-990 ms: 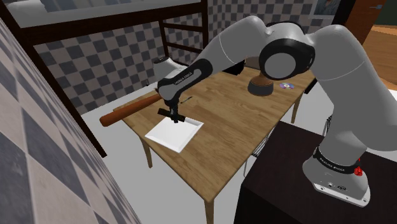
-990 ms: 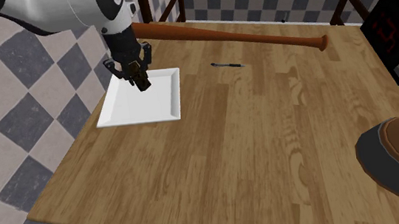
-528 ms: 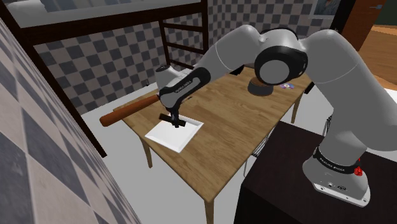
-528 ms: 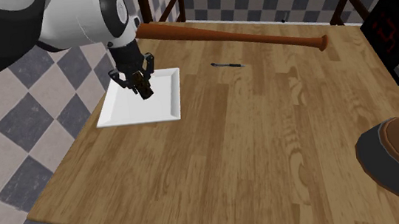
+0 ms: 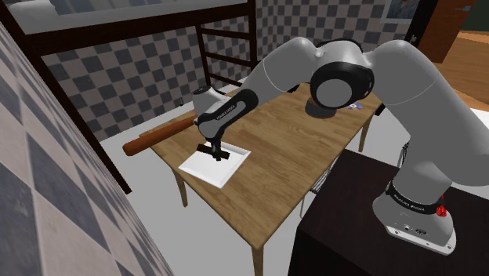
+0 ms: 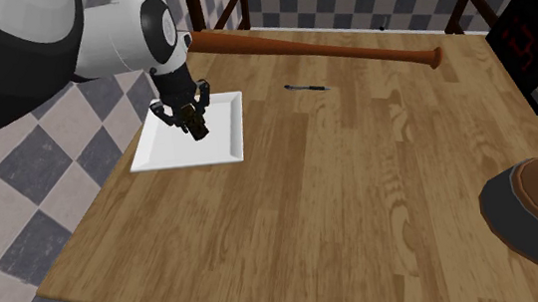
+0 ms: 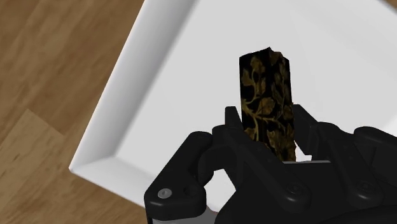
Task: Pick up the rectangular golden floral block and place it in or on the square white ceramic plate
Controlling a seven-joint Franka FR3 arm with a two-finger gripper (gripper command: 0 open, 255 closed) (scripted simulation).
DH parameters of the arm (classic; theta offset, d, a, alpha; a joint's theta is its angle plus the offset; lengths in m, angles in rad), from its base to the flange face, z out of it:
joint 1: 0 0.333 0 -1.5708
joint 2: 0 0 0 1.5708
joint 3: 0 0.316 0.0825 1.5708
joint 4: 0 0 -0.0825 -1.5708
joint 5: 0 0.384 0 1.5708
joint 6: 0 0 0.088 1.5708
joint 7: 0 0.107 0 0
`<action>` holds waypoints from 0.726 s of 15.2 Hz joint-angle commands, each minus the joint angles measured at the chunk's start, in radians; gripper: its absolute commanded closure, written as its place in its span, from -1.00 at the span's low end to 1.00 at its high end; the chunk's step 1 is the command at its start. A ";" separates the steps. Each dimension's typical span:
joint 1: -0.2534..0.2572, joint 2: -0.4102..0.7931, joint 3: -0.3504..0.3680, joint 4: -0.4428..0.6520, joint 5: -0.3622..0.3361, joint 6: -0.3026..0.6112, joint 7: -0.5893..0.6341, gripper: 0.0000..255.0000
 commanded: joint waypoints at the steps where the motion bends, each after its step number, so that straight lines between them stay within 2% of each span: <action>1: 0.000 0.000 0.000 0.001 0.000 0.000 0.000 1.00; 2: 0.000 0.000 0.000 0.001 0.000 0.000 0.000 1.00; 3: 0.000 0.000 0.000 0.001 0.000 0.000 0.000 -1.00; 8: 0.000 0.000 0.000 0.001 0.000 0.000 0.000 -1.00; 11: 0.008 -0.063 -0.007 -0.002 -0.008 -0.061 0.004 -1.00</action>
